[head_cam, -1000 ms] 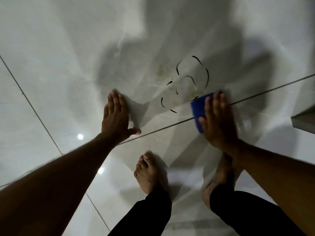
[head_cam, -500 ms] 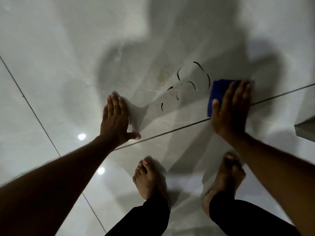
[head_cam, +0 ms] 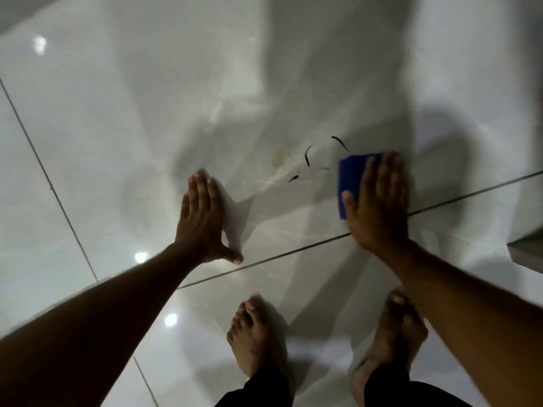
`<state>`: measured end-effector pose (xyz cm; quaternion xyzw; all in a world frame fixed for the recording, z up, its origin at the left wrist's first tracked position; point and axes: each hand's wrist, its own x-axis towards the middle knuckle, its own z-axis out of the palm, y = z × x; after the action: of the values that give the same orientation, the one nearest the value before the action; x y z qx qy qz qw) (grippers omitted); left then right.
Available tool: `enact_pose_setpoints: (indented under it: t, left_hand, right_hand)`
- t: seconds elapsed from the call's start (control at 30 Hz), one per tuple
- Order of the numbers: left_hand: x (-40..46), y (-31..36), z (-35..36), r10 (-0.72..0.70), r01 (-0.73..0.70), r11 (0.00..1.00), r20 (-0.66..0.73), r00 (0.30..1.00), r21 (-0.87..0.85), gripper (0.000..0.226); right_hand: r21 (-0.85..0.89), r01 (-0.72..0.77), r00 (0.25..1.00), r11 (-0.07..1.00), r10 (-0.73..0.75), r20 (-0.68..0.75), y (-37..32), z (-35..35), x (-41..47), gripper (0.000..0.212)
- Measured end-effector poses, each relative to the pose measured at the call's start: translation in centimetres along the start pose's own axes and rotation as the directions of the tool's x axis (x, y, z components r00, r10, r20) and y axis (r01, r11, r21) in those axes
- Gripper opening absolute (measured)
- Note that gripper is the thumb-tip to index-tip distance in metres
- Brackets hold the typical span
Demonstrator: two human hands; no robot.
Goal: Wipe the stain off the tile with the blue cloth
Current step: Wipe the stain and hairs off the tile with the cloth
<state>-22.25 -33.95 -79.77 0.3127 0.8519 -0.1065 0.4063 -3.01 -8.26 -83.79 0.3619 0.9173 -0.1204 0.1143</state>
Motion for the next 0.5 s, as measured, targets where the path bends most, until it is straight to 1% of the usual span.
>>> enact_pose_setpoints:
  t: [0.03, 0.07, 0.1, 0.13, 0.17, 0.2, 0.23, 0.27, 0.3, 0.33, 0.37, 0.4, 0.43, 0.47, 0.5]
  left_hand:
    - [0.1, -0.1, 0.0, -0.001, 0.001, 1.0, -0.002, 1.0, -0.004, 0.184]
    - [0.2, 0.1, -0.1, -0.003, 0.003, 1.0, 0.001, 1.0, -0.015, 0.184]
    - [0.4, 0.2, -0.1, -0.006, 0.006, 1.0, 0.005, 1.0, -0.03, 0.185]
    - [0.5, 0.3, -0.1, -0.008, 0.008, 0.999, 0.008, 1.0, -0.04, 0.185]
    - [0.5, 0.3, -0.1, -0.009, 0.009, 0.999, 0.009, 1.0, -0.044, 0.185]
    - [0.4, 0.2, -0.1, -0.013, 0.014, 0.999, 0.007, 1.0, -0.045, 0.184]
    - [0.3, 0.2, -0.2, -0.018, 0.018, 0.999, 0.004, 1.0, -0.048, 0.184]
    - [0.2, 0.2, -0.4, -0.015, 0.015, 0.999, -0.003, 1.0, -0.049, 0.182]
    - [0.2, 0.3, -0.5, -0.005, 0.004, 0.999, -0.013, 1.0, -0.05, 0.181]
    - [0.1, 0.5, -0.7, 0.006, -0.007, 0.999, -0.02, 1.0, -0.05, 0.18]
    - [0.1, 0.6, -0.9, 0.012, -0.013, 0.999, -0.015, 1.0, -0.049, 0.179]
    - [0.1, 0.8, -1.1, 0.01, -0.01, 0.999, -0.005, 1.0, -0.045, 0.179]
    - [0.1, 1.0, -1.3, 0.005, -0.005, 0.999, 0.003, 1.0, -0.036, 0.179]
    - [0.2, 1.3, -1.4, 0.003, -0.003, 1.0, 0.007, 1.0, -0.025, 0.179]
    - [0.2, 1.5, -1.5, 0.003, -0.003, 1.0, 0.011, 1.0, -0.016, 0.179]
  right_hand:
    - [0.082, -0.247, 0.969, 0.966, 0.248, -0.006, -1.7, -0.1, 0.3, 0.081]
    - [0.154, -0.418, 0.907, 0.895, 0.421, 0.016, -4.4, -0.4, 0.8, 0.081]
    - [0.2, -0.465, 0.884, 0.862, 0.464, 0.053, -7.5, -0.7, 1.1, 0.081]
    - [0.203, -0.395, 0.918, 0.896, 0.389, 0.072, -10.1, -0.7, 1.0, 0.08]
    - [0.163, -0.205, 0.978, 0.965, 0.195, 0.076, -11.9, 0.0, 0.3, 0.079]
    - [0.112, 0.072, 0.991, 0.991, -0.084, 0.108, -12.6, 0.5, -0.6, 0.08]
    - [0.047, 0.353, 0.923, 0.935, -0.356, 0.146, -11.8, 0.5, -0.7, 0.081]
    - [0.002, 0.573, 0.809, 0.819, -0.566, 0.159, -9.8, 0.4, 0.4, 0.081]
    - [-0.032, 0.696, 0.712, 0.718, -0.683, 0.161, -7.5, 0.1, 1.7, 0.08]
    - [-0.075, 0.716, 0.696, 0.694, -0.703, 0.148, -5.2, -0.1, 2.8, 0.08]
    - [-0.11, 0.644, 0.764, 0.757, -0.633, 0.122, -3.1, -0.5, 3.8, 0.08]
    - [-0.104, 0.475, 0.879, 0.874, -0.467, 0.092, -1.4, -0.9, 4.7, 0.081]
    - [-0.056, 0.229, 0.972, 0.972, -0.225, 0.063, -0.4, -1.3, 5.2, 0.082]
    - [0.006, -0.018, 0.999, 1.0, 0.017, 0.05, -0.3, -1.6, 5.4, 0.083]
    - [0.068, -0.226, 0.974, 0.972, 0.223, 0.041, -1.6, -1.7, 5.5, 0.084]
